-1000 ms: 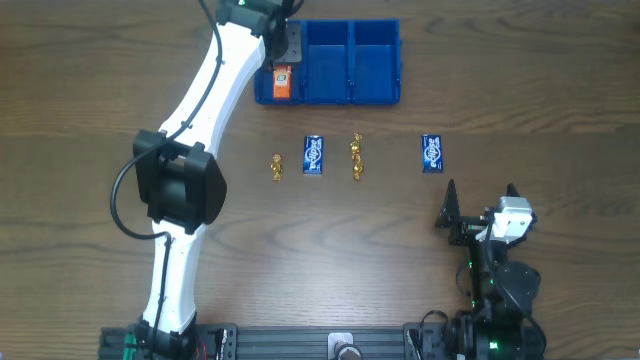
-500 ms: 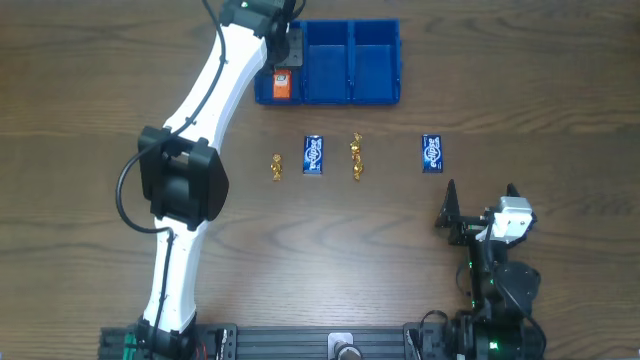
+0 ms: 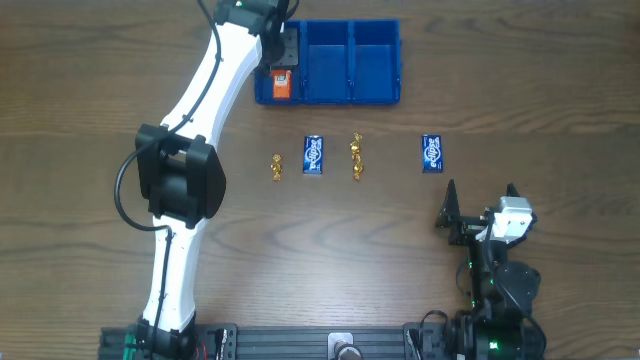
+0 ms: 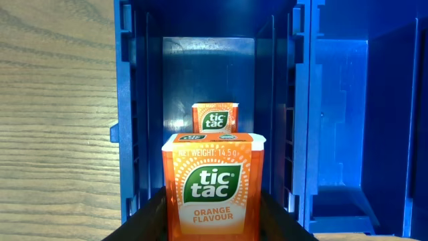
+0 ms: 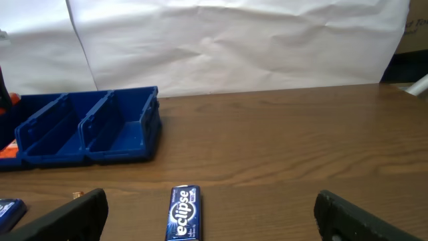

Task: Sort Candies Into Trays

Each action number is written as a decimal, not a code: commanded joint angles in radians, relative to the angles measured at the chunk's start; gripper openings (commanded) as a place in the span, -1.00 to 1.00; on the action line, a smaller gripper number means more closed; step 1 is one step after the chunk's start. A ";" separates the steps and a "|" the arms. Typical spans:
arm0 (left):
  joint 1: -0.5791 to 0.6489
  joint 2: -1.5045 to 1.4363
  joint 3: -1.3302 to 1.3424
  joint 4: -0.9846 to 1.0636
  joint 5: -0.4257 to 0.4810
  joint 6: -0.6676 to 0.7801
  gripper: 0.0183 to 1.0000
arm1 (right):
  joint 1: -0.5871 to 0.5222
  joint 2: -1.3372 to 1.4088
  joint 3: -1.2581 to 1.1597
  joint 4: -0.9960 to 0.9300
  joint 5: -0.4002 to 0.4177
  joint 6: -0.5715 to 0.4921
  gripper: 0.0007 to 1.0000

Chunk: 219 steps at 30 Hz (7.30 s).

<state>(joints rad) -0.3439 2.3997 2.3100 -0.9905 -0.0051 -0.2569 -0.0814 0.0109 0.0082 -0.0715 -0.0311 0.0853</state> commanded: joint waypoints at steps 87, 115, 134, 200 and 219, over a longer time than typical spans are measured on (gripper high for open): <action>0.339 -2.396 -2.305 0.935 0.235 0.224 1.00 | -0.004 -0.008 0.000 -0.010 -0.008 -0.015 1.00; 0.339 -2.395 -2.305 0.935 0.235 0.224 1.00 | -0.004 -0.008 0.000 -0.010 0.021 -0.015 1.00; 0.339 -2.395 -2.305 0.935 0.235 0.224 0.99 | -0.004 0.051 0.037 -0.042 -0.063 0.049 1.00; 0.339 -2.395 -2.305 0.935 0.235 0.224 0.99 | 0.159 1.849 1.124 -0.533 0.063 0.026 1.00; 0.339 -2.395 -2.305 0.935 0.235 0.224 1.00 | 0.151 1.879 1.123 -0.512 0.064 0.038 0.09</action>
<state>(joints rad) -0.0093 0.0105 0.0189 -0.0071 0.2008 -0.0292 0.0750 1.8729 1.1145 -0.5900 0.0231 0.1204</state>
